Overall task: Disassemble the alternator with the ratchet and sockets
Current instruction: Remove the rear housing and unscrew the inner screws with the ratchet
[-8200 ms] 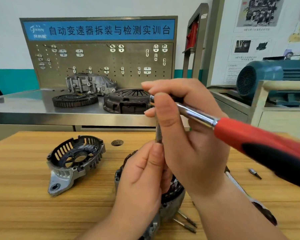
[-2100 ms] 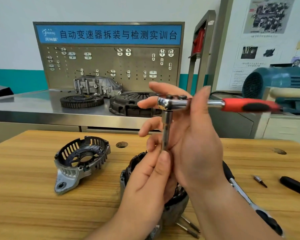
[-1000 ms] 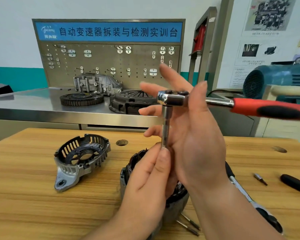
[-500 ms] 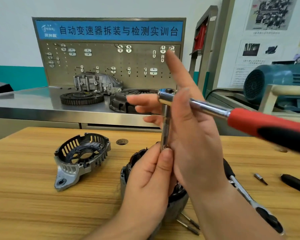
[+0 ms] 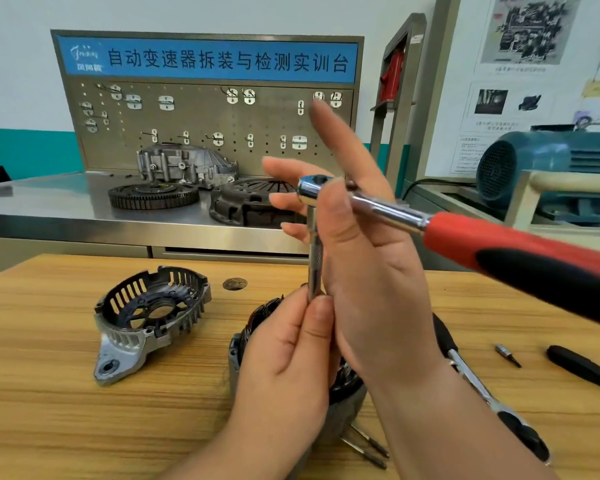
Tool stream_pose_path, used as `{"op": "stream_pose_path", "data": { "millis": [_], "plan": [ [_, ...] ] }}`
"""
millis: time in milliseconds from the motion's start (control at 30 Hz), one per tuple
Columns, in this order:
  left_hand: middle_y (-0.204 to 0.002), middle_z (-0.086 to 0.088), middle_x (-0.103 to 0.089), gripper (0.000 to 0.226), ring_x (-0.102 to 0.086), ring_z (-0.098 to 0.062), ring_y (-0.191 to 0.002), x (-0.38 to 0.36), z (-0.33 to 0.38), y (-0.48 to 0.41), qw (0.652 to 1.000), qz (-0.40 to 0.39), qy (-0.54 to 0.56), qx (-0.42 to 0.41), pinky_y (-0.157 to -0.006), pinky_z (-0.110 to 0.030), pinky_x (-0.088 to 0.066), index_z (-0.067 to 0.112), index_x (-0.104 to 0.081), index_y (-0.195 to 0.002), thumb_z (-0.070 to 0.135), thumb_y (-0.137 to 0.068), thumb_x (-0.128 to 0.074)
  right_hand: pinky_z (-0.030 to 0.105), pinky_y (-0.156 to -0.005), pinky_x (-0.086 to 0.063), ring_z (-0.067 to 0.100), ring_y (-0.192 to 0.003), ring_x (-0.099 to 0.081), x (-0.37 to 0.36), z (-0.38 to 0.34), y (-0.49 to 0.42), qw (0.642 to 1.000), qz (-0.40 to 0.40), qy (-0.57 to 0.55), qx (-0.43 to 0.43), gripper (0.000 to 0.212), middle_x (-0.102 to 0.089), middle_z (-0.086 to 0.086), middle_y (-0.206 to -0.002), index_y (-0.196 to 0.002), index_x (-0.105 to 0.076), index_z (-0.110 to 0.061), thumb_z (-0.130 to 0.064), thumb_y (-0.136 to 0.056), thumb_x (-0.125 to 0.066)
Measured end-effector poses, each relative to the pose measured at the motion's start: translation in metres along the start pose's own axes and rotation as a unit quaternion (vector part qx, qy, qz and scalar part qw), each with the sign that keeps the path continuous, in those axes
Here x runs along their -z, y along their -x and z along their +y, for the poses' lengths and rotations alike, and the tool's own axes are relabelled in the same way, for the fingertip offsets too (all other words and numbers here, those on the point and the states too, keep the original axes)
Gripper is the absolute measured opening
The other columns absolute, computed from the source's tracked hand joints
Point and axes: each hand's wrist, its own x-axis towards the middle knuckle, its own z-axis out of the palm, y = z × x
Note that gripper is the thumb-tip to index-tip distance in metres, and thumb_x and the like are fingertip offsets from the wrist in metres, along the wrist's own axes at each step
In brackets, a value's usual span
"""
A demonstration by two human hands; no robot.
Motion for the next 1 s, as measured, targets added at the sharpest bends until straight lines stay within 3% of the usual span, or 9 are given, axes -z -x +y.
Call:
{"op": "stream_pose_path", "data": {
  "millis": [167, 467, 600, 633, 667, 700, 733, 800, 1000],
  "plan": [
    [-0.048, 0.006, -0.040, 0.030, -0.032, -0.007, -0.040, 0.001, 0.006, 0.000, 0.999, -0.031, 0.003, -0.024, -0.041, -0.019, -0.025, 0.028, -0.064, -0.068, 0.056, -0.076, -0.055, 0.037, -0.101, -0.043, 0.017, -0.099, -0.065, -0.001, -0.005, -0.004, 0.996, -0.020, -0.082, -0.036, 0.039, -0.073, 0.008, -0.106, -0.125, -0.052, -0.038, -0.054, -0.091, -0.046],
    [-0.050, 0.004, -0.042, 0.026, -0.035, -0.009, -0.040, 0.003, 0.003, 0.000, 0.997, -0.055, 0.002, -0.049, -0.041, -0.020, -0.030, 0.030, -0.064, -0.072, 0.051, -0.081, -0.052, 0.038, -0.096, -0.050, 0.022, -0.092, -0.066, 0.010, -0.005, -0.010, 0.993, -0.033, -0.066, -0.097, 0.058, -0.073, 0.009, -0.106, -0.124, -0.055, -0.033, -0.065, -0.080, -0.034],
    [-0.062, 0.001, -0.057, 0.027, -0.050, -0.021, -0.055, 0.003, 0.000, 0.001, 0.997, -0.029, -0.053, -0.044, -0.055, -0.037, -0.047, 0.030, -0.065, -0.075, 0.053, -0.079, -0.049, 0.044, -0.096, -0.041, 0.043, -0.113, -0.054, 0.012, -0.018, 0.006, 0.950, -0.200, 0.180, -0.159, 0.169, -0.058, 0.030, -0.123, -0.122, -0.060, -0.010, -0.099, 0.002, 0.013],
    [-0.062, 0.004, -0.059, 0.025, -0.052, -0.011, -0.055, 0.004, 0.000, 0.000, 0.997, -0.025, -0.063, -0.045, -0.053, -0.030, -0.047, 0.033, -0.064, -0.073, 0.053, -0.078, -0.049, 0.045, -0.095, -0.044, 0.046, -0.111, -0.054, 0.017, -0.016, 0.012, 0.974, -0.157, 0.113, -0.117, 0.086, -0.058, 0.032, -0.121, -0.117, -0.060, -0.015, -0.085, -0.075, -0.035],
    [-0.060, 0.006, -0.057, 0.027, -0.050, -0.006, -0.054, 0.004, 0.000, 0.000, 0.997, -0.021, -0.064, -0.044, -0.051, -0.025, -0.042, 0.032, -0.064, -0.072, 0.053, -0.077, -0.049, 0.048, -0.100, -0.043, 0.046, -0.114, -0.054, 0.004, -0.016, 0.014, 0.979, -0.164, 0.102, -0.066, 0.094, -0.058, 0.031, -0.123, -0.117, -0.058, -0.018, 0.046, -0.048, -0.056],
    [-0.058, 0.006, -0.054, 0.030, -0.047, -0.009, -0.053, 0.004, 0.000, -0.001, 0.998, -0.022, -0.050, -0.037, -0.052, -0.025, -0.039, 0.028, -0.063, -0.071, 0.054, -0.077, -0.051, 0.049, -0.105, -0.040, 0.043, -0.116, -0.056, 0.009, -0.009, 0.007, 0.982, -0.126, 0.119, -0.071, 0.066, -0.057, 0.029, -0.128, -0.119, -0.057, -0.016, -0.067, -0.090, -0.027],
    [-0.057, 0.004, -0.050, 0.032, -0.044, -0.013, -0.052, 0.005, 0.000, 0.000, 0.999, -0.026, -0.030, -0.028, -0.054, -0.027, -0.036, 0.025, -0.063, -0.073, 0.055, -0.077, -0.053, 0.047, -0.107, -0.039, 0.038, -0.111, -0.061, 0.000, -0.005, 0.001, 0.979, -0.135, 0.113, -0.099, 0.134, -0.058, 0.025, -0.129, -0.123, -0.056, -0.016, -0.096, -0.041, 0.013],
    [-0.054, 0.006, -0.045, 0.034, -0.039, -0.011, -0.047, 0.005, 0.001, 0.001, 0.998, -0.043, -0.002, -0.035, -0.050, -0.024, -0.033, 0.026, -0.065, -0.074, 0.059, -0.079, -0.056, 0.043, -0.102, -0.043, 0.026, -0.086, -0.069, 0.004, 0.004, -0.006, 0.995, -0.077, -0.044, -0.056, 0.067, -0.069, 0.012, -0.115, -0.128, -0.053, -0.027, -0.067, -0.082, -0.024],
    [-0.053, 0.012, -0.044, 0.035, -0.037, -0.005, -0.044, 0.002, 0.001, 0.001, 0.995, -0.074, 0.004, -0.063, -0.047, -0.018, -0.032, 0.034, -0.067, -0.080, 0.067, -0.078, -0.056, 0.032, -0.071, -0.054, 0.020, -0.068, -0.067, 0.006, -0.001, -0.003, 0.983, -0.050, -0.160, -0.069, 0.055, -0.074, 0.010, -0.098, -0.129, -0.053, -0.029, -0.059, -0.086, -0.034]
  ]
}}
